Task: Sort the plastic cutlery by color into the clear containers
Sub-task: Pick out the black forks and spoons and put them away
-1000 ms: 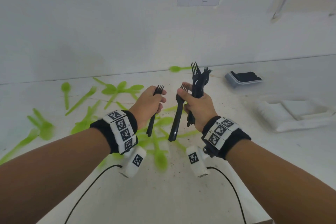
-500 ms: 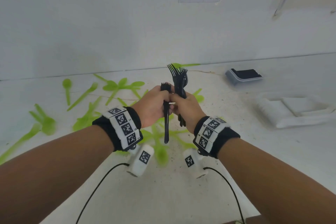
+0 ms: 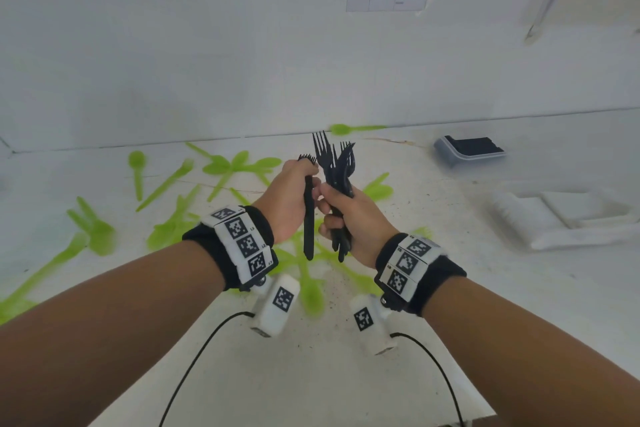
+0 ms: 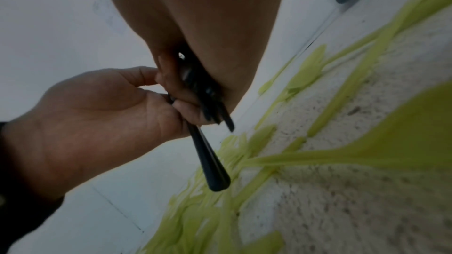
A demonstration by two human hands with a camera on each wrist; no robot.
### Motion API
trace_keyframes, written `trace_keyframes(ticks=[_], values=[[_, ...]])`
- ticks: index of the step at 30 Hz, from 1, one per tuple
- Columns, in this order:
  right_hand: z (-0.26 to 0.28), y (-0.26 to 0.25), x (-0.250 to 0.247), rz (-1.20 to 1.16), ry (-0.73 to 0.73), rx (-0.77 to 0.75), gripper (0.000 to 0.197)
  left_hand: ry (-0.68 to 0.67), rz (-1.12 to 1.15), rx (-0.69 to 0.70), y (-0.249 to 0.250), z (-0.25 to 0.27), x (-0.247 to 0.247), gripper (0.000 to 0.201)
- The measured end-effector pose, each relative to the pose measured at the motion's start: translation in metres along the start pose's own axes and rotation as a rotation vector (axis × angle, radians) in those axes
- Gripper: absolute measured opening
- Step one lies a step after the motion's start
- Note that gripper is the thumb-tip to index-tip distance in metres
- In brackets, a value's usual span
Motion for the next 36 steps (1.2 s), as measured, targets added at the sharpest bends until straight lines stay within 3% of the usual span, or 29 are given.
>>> trace_keyframes(ticks=[3,6,12,15,17,20,22,25,29,32,36], values=[[0.002,0.001,-0.003,0.017,-0.044,0.044,0.021,-0.011,0.024,0.020,0.006,-0.001,-0.001,0.039],[0.004,0.001,-0.003,-0.005,-0.115,0.097,0.025,-0.065,0.038,0.087,0.011,-0.002,0.000,0.026],[0.000,0.001,-0.009,-0.009,-0.112,0.085,0.028,0.183,0.175,-0.072,0.011,-0.013,-0.018,0.026],[0.001,0.005,-0.004,0.083,-0.179,0.098,0.030,0.011,0.056,0.007,0.015,-0.010,-0.006,0.019],[0.000,0.008,0.002,0.111,-0.220,0.095,0.032,-0.024,-0.027,0.038,0.012,-0.004,0.004,0.010],[-0.005,0.011,-0.002,0.119,-0.184,0.100,0.034,0.113,0.024,0.102,0.020,-0.006,-0.002,0.005],[-0.012,0.010,-0.019,0.127,-0.076,0.090,0.032,0.234,0.111,0.154,0.029,-0.015,-0.018,0.008],[-0.023,0.007,-0.042,0.111,0.083,0.037,0.031,0.317,0.099,0.178,0.035,-0.025,-0.039,0.004],[-0.031,-0.006,-0.048,0.113,0.234,-0.077,0.024,0.292,0.035,0.224,0.032,-0.027,-0.042,0.006],[-0.028,-0.020,-0.027,0.218,0.230,-0.211,0.010,0.254,-0.028,0.189,0.020,-0.024,-0.028,0.018],[-0.022,-0.024,0.010,0.506,0.171,-0.407,0.023,0.131,0.150,-0.009,0.007,-0.020,-0.003,0.039]])
Point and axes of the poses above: each hand's wrist, its own z-axis away from the middle knuckle, its own x-axis out of the palm, y = z × x, the point moved 6 cm from there along -z, towards the middle knuckle, and after that the axes turned 10 degrees about y, right-handed, at the moved point
